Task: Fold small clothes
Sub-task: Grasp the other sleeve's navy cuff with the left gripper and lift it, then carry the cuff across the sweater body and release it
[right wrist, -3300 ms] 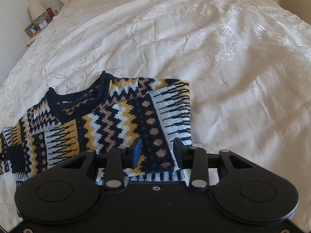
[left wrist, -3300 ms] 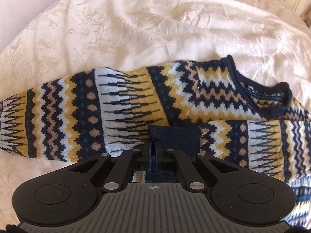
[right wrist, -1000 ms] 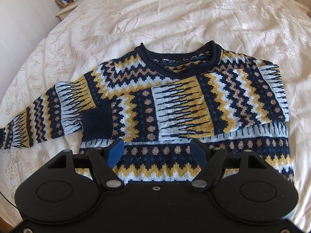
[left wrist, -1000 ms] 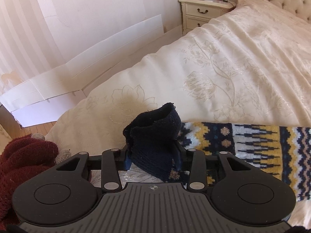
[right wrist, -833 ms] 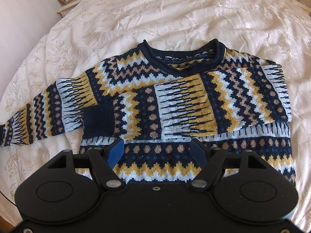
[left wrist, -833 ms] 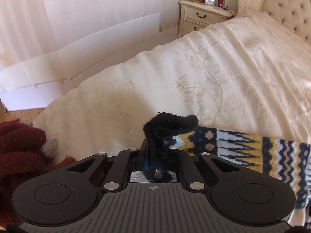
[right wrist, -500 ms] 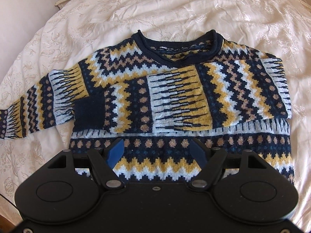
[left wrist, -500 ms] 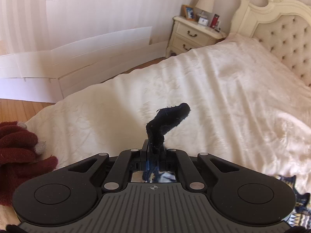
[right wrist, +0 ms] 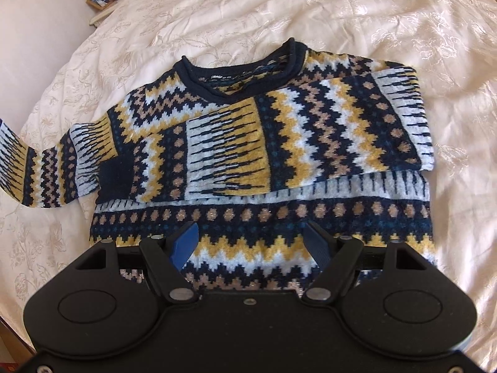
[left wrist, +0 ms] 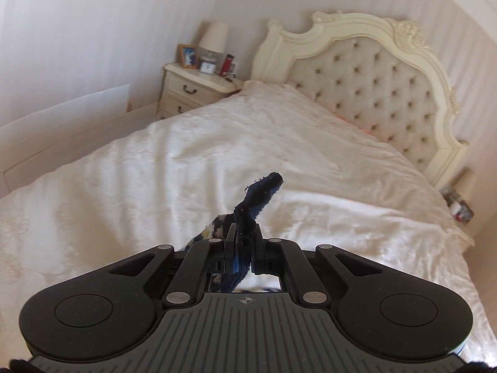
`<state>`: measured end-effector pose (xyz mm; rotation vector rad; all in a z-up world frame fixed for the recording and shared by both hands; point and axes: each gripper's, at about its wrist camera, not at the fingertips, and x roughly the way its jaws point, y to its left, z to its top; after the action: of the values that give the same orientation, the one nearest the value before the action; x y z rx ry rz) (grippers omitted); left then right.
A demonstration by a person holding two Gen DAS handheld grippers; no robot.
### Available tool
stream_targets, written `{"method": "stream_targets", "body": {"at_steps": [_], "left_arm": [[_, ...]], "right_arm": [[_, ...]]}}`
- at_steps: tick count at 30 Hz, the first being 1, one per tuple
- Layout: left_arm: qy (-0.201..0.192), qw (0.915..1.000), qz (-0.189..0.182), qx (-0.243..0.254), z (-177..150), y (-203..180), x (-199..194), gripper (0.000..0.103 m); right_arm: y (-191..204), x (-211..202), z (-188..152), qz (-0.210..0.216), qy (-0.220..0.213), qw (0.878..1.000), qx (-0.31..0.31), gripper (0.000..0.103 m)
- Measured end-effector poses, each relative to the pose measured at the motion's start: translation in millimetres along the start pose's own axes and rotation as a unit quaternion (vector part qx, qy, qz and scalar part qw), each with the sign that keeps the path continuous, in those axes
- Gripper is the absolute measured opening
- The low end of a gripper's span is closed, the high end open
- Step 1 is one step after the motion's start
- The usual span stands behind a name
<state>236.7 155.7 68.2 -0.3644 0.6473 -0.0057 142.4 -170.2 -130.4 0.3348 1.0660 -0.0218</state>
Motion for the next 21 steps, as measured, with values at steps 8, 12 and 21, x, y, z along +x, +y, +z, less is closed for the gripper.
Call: {"method": "stream_targets", "body": {"at_steps": [8,12,21], "left_arm": [[0.06,0.9943,-0.087,0.013,-72,-128,49,0.006],[0.106,0.9871,-0.117,0.024,-125,-177,74,0.006],[0.197,0.9647,-0.13,0.117,-202,-230,112,0.026]], "right_arm": [[-61,-29,3,0.008,-0.025,1.0,0.017,0.077],[-86,-37,1,0.007,-0.029,0.999,0.022,0.077],[-123,-45,-4,-0.007,-0.027,0.998,0.047,0.077]]}}
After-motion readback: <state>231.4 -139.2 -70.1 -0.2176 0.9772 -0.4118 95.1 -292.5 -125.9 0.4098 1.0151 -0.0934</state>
